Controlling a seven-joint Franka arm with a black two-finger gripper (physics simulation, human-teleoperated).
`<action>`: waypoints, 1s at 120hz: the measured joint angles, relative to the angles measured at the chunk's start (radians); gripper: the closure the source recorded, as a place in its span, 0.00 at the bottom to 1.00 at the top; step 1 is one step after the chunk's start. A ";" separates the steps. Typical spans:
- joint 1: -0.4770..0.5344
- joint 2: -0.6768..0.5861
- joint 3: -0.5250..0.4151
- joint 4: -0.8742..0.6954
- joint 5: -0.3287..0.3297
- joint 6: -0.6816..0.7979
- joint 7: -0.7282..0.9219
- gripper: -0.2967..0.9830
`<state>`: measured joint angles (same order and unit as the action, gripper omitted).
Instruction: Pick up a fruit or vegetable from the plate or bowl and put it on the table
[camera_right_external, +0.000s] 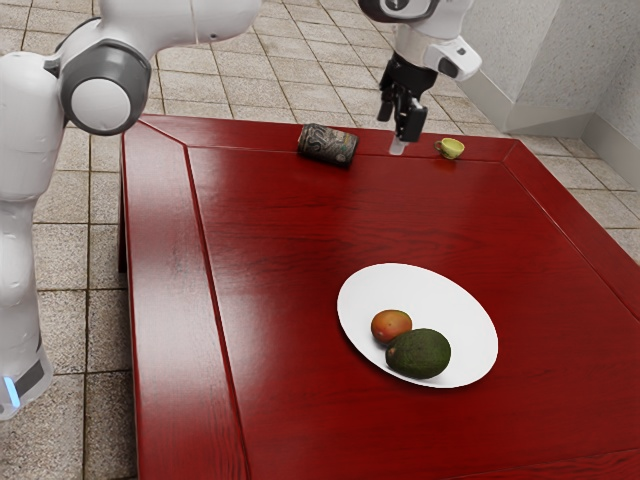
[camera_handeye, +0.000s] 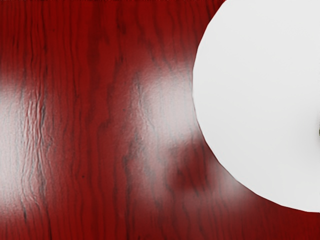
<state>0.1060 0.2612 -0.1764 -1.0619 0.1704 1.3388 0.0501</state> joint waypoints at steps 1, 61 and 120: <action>0.000 0.000 0.000 0.000 0.000 0.001 0.000 0.23; -0.029 0.037 -0.010 0.002 -0.027 0.047 -0.002 0.23; -0.074 0.086 -0.007 -0.042 -0.033 0.093 -0.001 0.23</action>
<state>0.0320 0.3468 -0.1831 -1.1041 0.1373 1.4321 0.0490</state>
